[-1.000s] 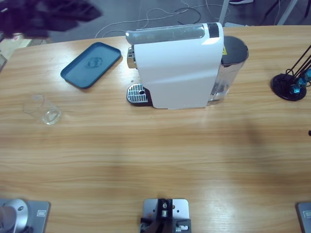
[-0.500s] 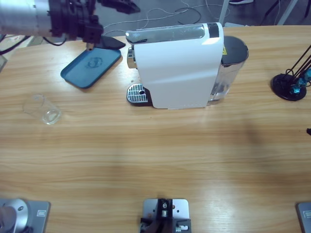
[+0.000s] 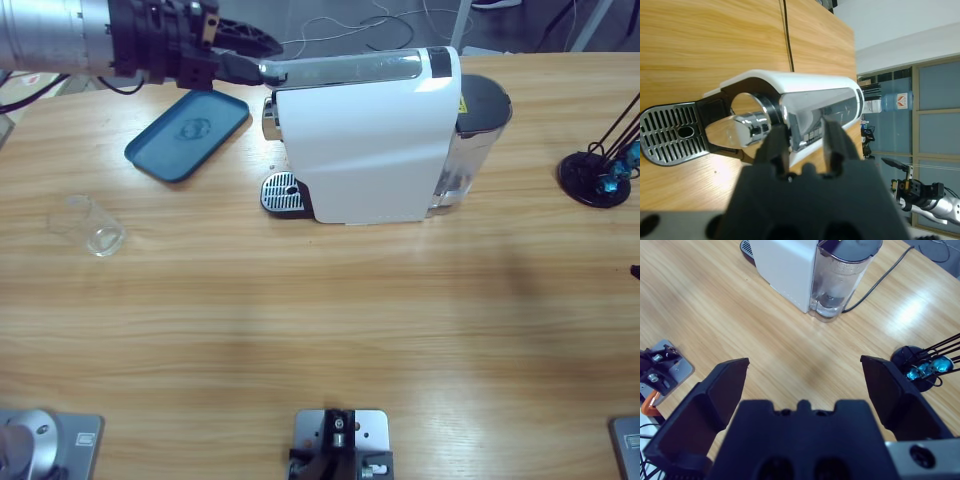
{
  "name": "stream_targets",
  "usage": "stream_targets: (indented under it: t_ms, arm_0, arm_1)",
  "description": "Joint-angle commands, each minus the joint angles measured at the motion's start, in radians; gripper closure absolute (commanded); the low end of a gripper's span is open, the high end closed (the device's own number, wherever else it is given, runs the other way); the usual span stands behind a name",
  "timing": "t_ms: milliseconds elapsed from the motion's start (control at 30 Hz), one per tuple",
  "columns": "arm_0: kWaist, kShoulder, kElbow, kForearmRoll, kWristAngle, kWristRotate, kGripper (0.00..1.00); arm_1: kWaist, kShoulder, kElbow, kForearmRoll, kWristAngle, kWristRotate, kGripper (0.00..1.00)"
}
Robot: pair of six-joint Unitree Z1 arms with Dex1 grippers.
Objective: Pour coffee
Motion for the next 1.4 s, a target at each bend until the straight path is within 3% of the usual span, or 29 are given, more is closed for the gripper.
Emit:
stream_targets:
  t_ms: [33, 300, 400, 467, 500, 533, 567, 600, 667, 700, 800, 867, 1000, 1067, 1133, 1300, 1333, 1400]
  arm_0:
    - [-0.025, -0.038, -0.041, -0.035, -0.009, -0.005, 1.000]
    - [-0.084, -0.077, -0.240, -0.019, 0.019, -0.030, 1.000]
    - [-0.110, -0.092, -0.292, -0.022, 0.019, -0.015, 1.000]
    - [-0.128, -0.107, -0.291, -0.016, 0.025, 0.056, 1.000]
    - [-0.141, -0.119, -0.271, -0.006, 0.025, 0.169, 1.000]
    - [-0.161, -0.142, -0.225, 0.016, 0.032, 0.344, 0.848]
    - [-0.176, -0.166, -0.176, 0.040, 0.054, 0.461, 0.418]
    - [-0.190, -0.197, -0.114, 0.055, 0.086, 0.562, 0.252]
    - [-0.198, -0.275, 0.027, 0.101, 0.202, 0.692, 0.053]
    - [-0.200, -0.328, 0.096, 0.130, 0.295, 0.702, 0.022]
    - [-0.242, -0.481, 0.198, 0.304, 0.622, 0.770, 0.018]
    - [-0.300, -0.524, 0.213, 0.421, 0.739, 0.835, 0.018]
    - [-0.324, -0.609, 0.381, 0.305, 0.704, 0.867, 0.014]
    - [-0.325, -0.634, 0.441, 0.223, 0.665, 0.856, 0.013]
    - [-0.325, -0.629, 0.460, 0.186, 0.613, 0.843, 0.013]
    - [-0.325, -0.605, 0.461, 0.165, 0.584, 0.819, 0.013]
    - [-0.325, -0.601, 0.461, 0.161, 0.584, 0.818, 0.013]
    - [-0.326, -0.591, 0.461, 0.159, 0.583, 0.818, 0.013]
  arm_1:
    - [0.004, 0.011, 0.034, -0.010, -0.013, 0.007, 0.004]
    - [0.004, 0.016, 0.030, -0.007, -0.030, 0.017, 0.005]
    - [0.004, 0.027, 0.027, -0.004, -0.094, 0.063, 0.009]
    - [-0.006, 0.032, 0.029, -0.004, -0.130, 0.086, 0.020]
    - [-0.027, 0.042, 0.028, -0.005, -0.142, 0.094, 0.028]
    - [-0.058, 0.059, 0.028, -0.009, -0.152, 0.103, 0.035]
    - [-0.095, 0.077, 0.028, -0.015, -0.160, 0.112, 0.039]
    - [-0.149, 0.103, 0.029, -0.028, -0.171, 0.121, 0.066]
    - [-0.253, 0.147, 0.056, -0.068, -0.170, 0.188, 0.182]
    - [-0.303, 0.171, 0.076, -0.092, -0.167, 0.222, 0.207]
    - [-0.383, 0.244, 0.131, -0.176, -0.177, 0.276, 0.211]
    - [-0.426, 0.293, 0.147, -0.227, -0.193, 0.285, 0.211]
    - [-0.540, 0.392, 0.209, -0.386, -0.206, 0.284, 0.226]
    - [-0.560, 0.435, 0.219, -0.445, -0.212, 0.274, 0.340]
    - [-0.576, 0.495, 0.223, -0.500, -0.209, 0.268, 0.444]
    - [-0.603, 0.595, 0.231, -0.589, -0.201, 0.262, 0.460]
    - [-0.603, 0.602, 0.231, -0.597, -0.200, 0.261, 0.557]
    - [-0.605, 0.611, 0.233, -0.606, -0.203, 0.261, 0.579]
